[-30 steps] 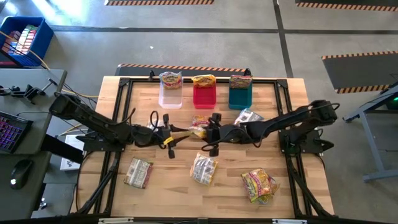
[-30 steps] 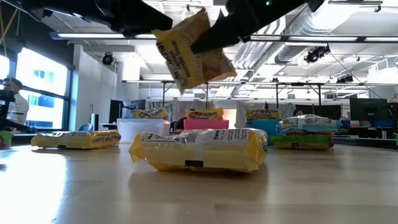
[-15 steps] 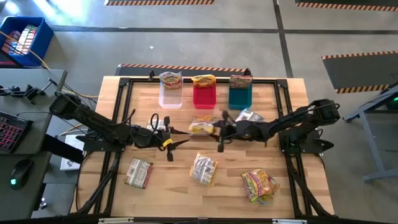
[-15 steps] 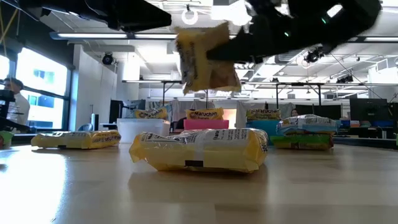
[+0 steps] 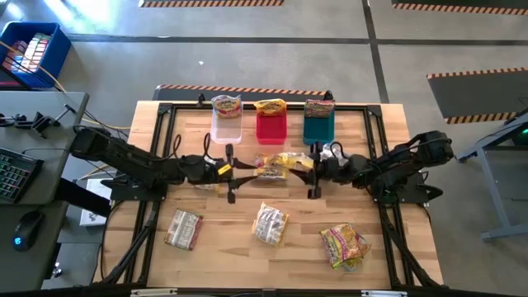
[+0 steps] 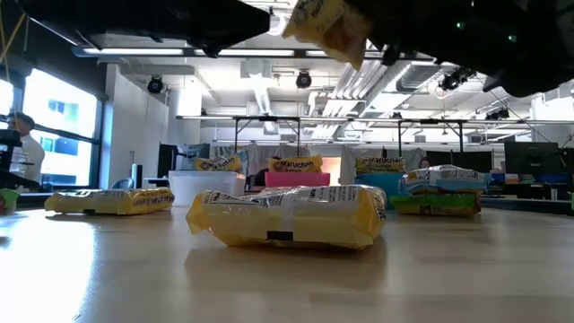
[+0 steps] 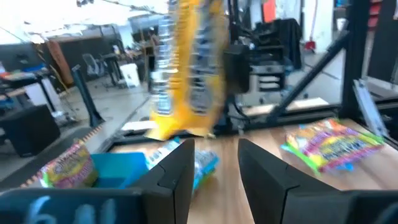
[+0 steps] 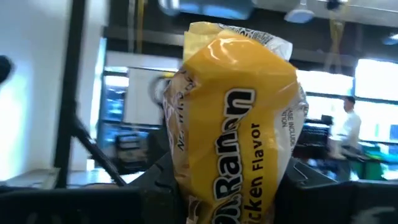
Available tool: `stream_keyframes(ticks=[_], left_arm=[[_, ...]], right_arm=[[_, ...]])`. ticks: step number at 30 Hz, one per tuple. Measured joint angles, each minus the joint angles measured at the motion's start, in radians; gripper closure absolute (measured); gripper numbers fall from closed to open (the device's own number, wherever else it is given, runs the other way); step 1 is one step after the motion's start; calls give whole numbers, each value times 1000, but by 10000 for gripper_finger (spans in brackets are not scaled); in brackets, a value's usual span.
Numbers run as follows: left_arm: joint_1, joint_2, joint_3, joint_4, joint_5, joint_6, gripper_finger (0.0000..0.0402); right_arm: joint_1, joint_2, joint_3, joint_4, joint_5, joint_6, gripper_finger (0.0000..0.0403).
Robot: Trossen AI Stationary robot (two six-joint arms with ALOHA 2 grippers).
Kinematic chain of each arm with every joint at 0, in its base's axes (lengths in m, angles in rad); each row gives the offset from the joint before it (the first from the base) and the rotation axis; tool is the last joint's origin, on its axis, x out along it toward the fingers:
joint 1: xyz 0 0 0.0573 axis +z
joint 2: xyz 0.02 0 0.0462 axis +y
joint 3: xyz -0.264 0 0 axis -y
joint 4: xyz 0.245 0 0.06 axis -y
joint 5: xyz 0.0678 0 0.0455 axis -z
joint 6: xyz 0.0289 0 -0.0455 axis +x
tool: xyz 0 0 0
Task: Sort Maruchan noodles
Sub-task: Put the yellow noodle pack into the red bin
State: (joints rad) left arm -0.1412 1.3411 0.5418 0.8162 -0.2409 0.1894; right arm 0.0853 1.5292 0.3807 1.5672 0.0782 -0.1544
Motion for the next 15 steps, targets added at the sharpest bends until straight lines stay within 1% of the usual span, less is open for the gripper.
stream_keyframes(ticks=[2,5,10,15], left_arm=[[13,19,4,-4,0,3,283],[21,50,17,-3,0,4,271],[9,71,43,-4,37,54,237],[-10,70,79,0,60,86,200]], right_arm=[[0,0,26,6,-26,-1,284],[0,-1,52,-8,-35,-3,284],[0,0,70,-20,-78,-9,284],[0,0,70,-24,-83,-11,284]])
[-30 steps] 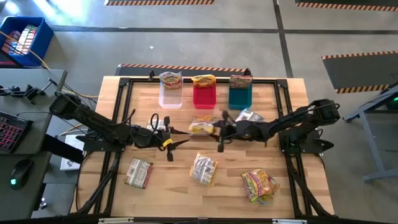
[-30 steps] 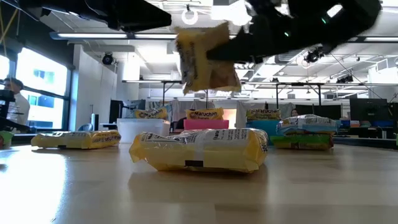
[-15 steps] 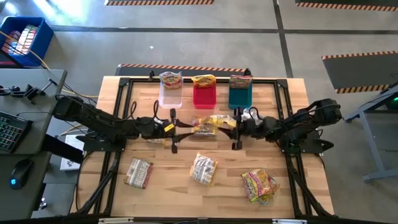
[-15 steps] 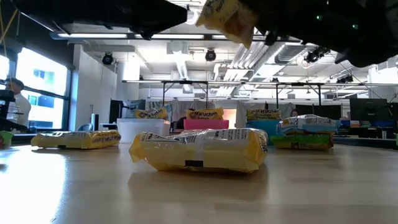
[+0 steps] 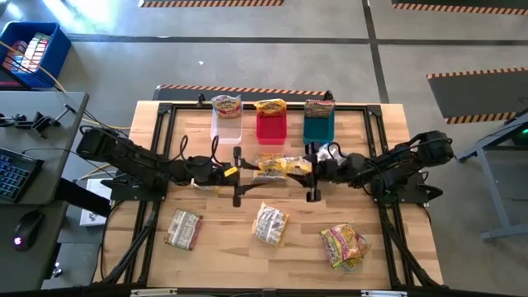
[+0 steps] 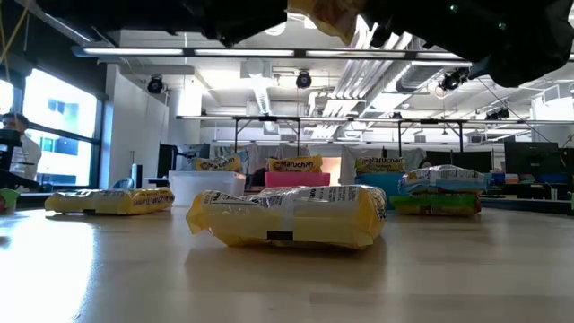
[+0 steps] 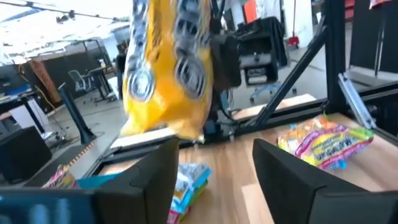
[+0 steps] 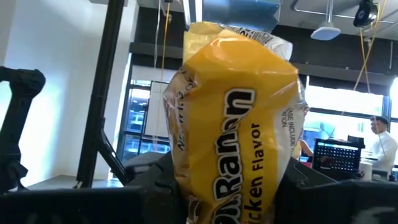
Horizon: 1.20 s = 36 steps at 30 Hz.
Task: Sort Maruchan noodles
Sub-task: Put the yellow noodle pack into the red bin
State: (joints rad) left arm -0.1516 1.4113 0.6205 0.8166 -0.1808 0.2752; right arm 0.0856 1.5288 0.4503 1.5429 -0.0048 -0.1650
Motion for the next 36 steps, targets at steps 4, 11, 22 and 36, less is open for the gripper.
stream_keyframes(ticks=[4,11,22,36], left_arm=[[4,0,32,-4,0,-1,180],[8,0,55,-5,-55,7,173],[35,0,56,37,72,-11,174],[34,0,56,-2,98,3,270]], right_arm=[[0,0,0,3,1,0,284],[0,0,1,6,3,7,284],[0,1,52,-75,-42,26,284],[1,1,92,-149,-46,18,284]])
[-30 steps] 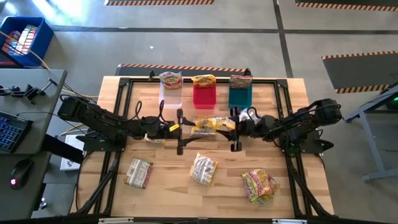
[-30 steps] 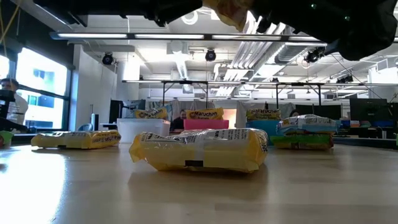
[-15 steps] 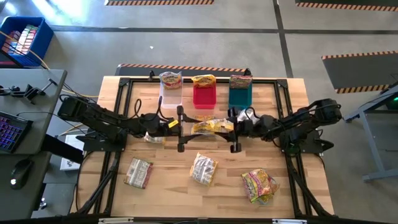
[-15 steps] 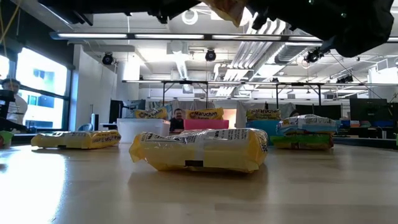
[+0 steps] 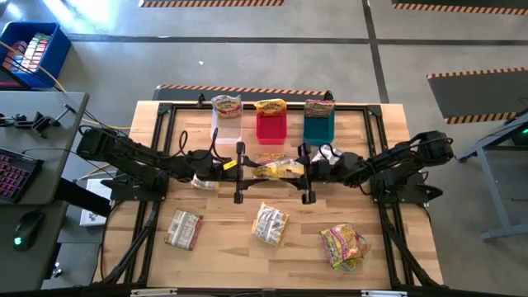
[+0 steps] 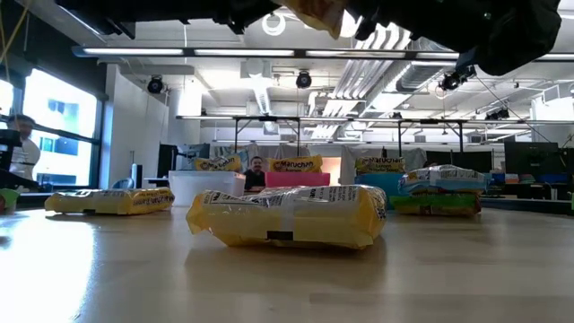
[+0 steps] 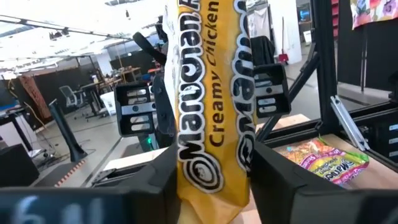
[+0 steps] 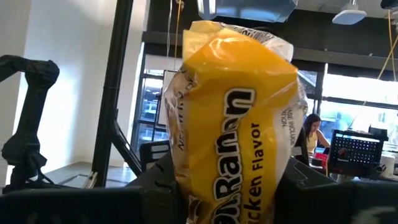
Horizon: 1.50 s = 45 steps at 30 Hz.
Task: Sort Maruchan noodles
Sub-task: Put the yellow noodle pack into the red bin
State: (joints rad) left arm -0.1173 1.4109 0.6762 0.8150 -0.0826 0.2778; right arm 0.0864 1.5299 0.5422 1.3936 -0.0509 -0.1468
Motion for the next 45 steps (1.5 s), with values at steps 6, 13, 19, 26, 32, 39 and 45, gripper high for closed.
stream_keyframes(ticks=[6,13,19,26,32,39,45], left_arm=[[-1,0,0,-11,1,7,312],[0,-17,1,-123,-48,4,316],[13,-81,1,-350,-111,-30,317],[78,-121,0,-608,-120,-135,317],[150,-100,-1,-678,-88,-175,317],[195,-91,0,-681,-6,-180,317],[196,-90,0,-687,-2,-179,317]], right_arm=[[0,0,0,-2,10,35,270],[0,-11,0,-91,133,21,206],[2,-153,0,-423,296,-27,162],[25,-376,11,-867,389,-8,155],[24,-347,167,-1211,380,16,155],[-26,-170,471,-1574,358,3,155],[-73,20,724,-1774,279,-50,155]])
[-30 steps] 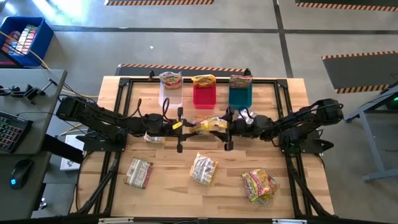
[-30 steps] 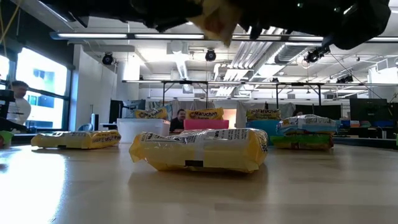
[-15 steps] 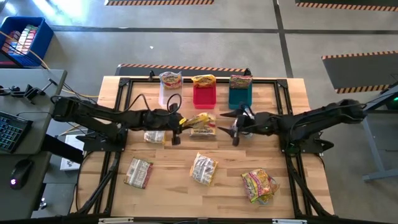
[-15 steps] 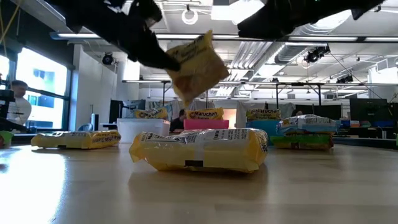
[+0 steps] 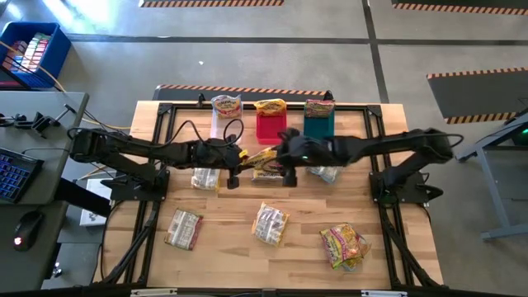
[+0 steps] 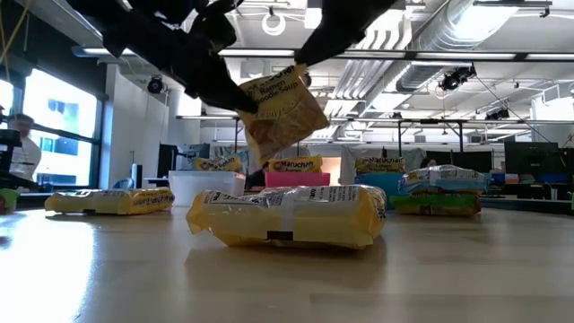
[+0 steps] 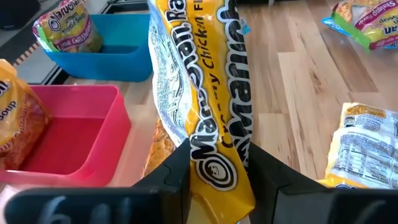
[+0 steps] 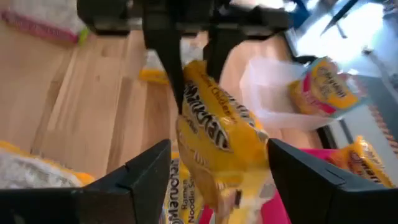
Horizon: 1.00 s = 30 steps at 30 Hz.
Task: Sort Maruchan noodles
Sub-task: Put the yellow noodle pack into the red bin
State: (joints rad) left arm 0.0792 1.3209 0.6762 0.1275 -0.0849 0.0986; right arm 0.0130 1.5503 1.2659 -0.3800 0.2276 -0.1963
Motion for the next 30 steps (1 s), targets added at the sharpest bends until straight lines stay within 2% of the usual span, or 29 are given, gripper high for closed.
stream_keyframes(ticks=[8,14,22,25,30], left_arm=[[0,0,0,-8,26,-1,317],[0,0,0,-3,27,-1,317],[0,0,0,-4,29,0,317],[0,0,0,-4,40,-1,317],[1,0,0,-3,44,0,317]], right_arm=[[-29,210,278,-215,-24,-67,155],[-57,318,423,-355,-138,-93,155],[-79,399,469,-423,-196,-96,155],[-80,400,470,-422,-175,-89,159],[-78,400,470,-423,-138,-75,201]])
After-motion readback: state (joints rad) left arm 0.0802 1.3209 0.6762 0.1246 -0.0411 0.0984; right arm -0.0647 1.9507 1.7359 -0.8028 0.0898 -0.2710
